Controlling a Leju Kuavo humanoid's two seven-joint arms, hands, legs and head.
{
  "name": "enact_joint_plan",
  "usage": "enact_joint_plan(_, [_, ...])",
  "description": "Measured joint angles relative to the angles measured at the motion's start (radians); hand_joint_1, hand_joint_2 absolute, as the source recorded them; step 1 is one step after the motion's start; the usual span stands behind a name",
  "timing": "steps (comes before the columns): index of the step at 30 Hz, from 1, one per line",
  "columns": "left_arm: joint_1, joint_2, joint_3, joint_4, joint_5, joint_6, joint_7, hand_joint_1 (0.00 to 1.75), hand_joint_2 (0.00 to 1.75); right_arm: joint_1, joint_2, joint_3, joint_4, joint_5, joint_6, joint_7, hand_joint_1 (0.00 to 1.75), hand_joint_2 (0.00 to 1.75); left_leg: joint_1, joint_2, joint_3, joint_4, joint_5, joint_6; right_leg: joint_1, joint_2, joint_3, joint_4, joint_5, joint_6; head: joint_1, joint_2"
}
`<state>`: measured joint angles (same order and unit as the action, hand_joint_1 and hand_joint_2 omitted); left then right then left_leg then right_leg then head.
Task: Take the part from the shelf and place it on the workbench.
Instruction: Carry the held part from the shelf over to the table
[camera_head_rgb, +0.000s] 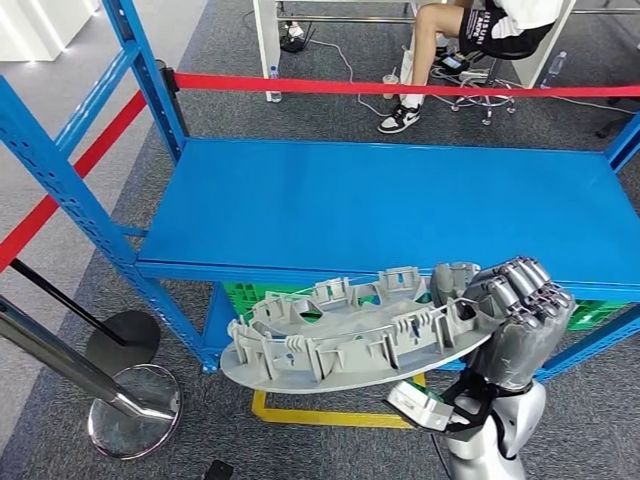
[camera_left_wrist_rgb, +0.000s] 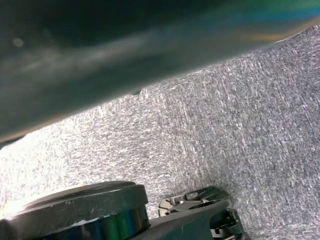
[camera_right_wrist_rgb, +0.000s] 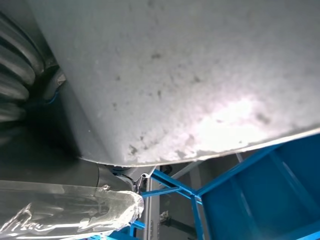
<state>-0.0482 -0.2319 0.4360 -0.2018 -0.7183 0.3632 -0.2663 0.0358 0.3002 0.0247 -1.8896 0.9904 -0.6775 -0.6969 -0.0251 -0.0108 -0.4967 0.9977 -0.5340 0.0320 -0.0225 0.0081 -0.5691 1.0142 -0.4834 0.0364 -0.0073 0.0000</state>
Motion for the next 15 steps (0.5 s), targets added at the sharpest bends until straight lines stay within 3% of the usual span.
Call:
enact_joint_plan(2, [-0.001,-0.001,0.000,0.000,-0.001,0.000,0.000,0.00,0.00,0.003,0.000,-0.003,-0.006,-0.001,0.000,0.000,1.75,1.75,0.005,0.003,0.004,-0.016,0.012,0.012,0.001,-0.001,-0.009,0.009,-0.008,0.006,0.001,0.000])
enact_joint_plan(3, [-0.002,-0.002,0.000,0.000,-0.002,0.000,0.000,0.00,0.00,0.003,0.000,-0.004,-0.009,-0.002,0.000,0.000,1.75,1.75,0.008,0.005,0.006,-0.023,0.018,0.017,0.002,-0.001,-0.023,0.036,-0.025,0.008,0.002,0.000])
enact_joint_plan(6, [-0.003,-0.004,0.000,0.000,-0.002,0.000,0.000,0.00,0.00,0.006,-0.001,-0.008,-0.011,-0.002,0.000,0.000,1.75,1.75,0.010,0.009,0.006,-0.027,0.026,0.022,0.003,-0.002,-0.111,0.217,-0.111,0.011,0.003,0.000])
enact_joint_plan(7, [-0.002,-0.005,0.000,0.000,-0.002,-0.001,0.000,0.00,0.00,0.008,-0.001,-0.009,-0.011,-0.002,0.000,0.000,1.75,1.75,0.010,0.009,0.006,-0.027,0.025,0.022,0.002,-0.002,-0.133,0.262,-0.121,0.012,0.003,0.000])
enact_joint_plan(8, [-0.003,-0.005,0.000,0.000,-0.002,-0.001,0.000,0.00,0.00,0.009,-0.001,-0.011,-0.011,-0.002,0.000,0.000,1.75,1.75,0.010,0.009,0.006,-0.026,0.025,0.022,0.002,-0.003,-0.139,0.271,-0.109,0.014,0.003,0.000])
enact_joint_plan(10, [-0.003,-0.006,0.000,0.000,-0.003,-0.005,0.000,0.00,0.00,0.011,-0.001,-0.013,-0.011,-0.001,0.000,0.000,1.75,1.75,0.011,0.008,0.007,-0.021,0.020,0.016,0.000,-0.006,-0.097,0.178,-0.038,0.014,0.003,0.000])
enact_joint_plan(12, [-0.003,-0.003,0.000,0.000,-0.004,-0.027,-0.003,0.00,0.00,0.011,-0.001,-0.013,-0.011,0.001,0.000,0.000,1.75,1.75,0.010,0.007,0.001,-0.012,0.012,0.005,0.001,-0.009,-0.036,0.065,0.008,0.011,0.003,0.000])
enact_joint_plan(15, [-0.005,0.016,0.000,0.000,-0.005,-0.083,-0.016,0.00,0.00,0.010,0.000,-0.013,-0.011,0.015,0.000,0.000,1.75,1.75,0.007,0.007,-0.010,0.002,0.009,-0.007,0.005,-0.005,-0.019,0.025,0.005,-0.005,-0.001,0.000])
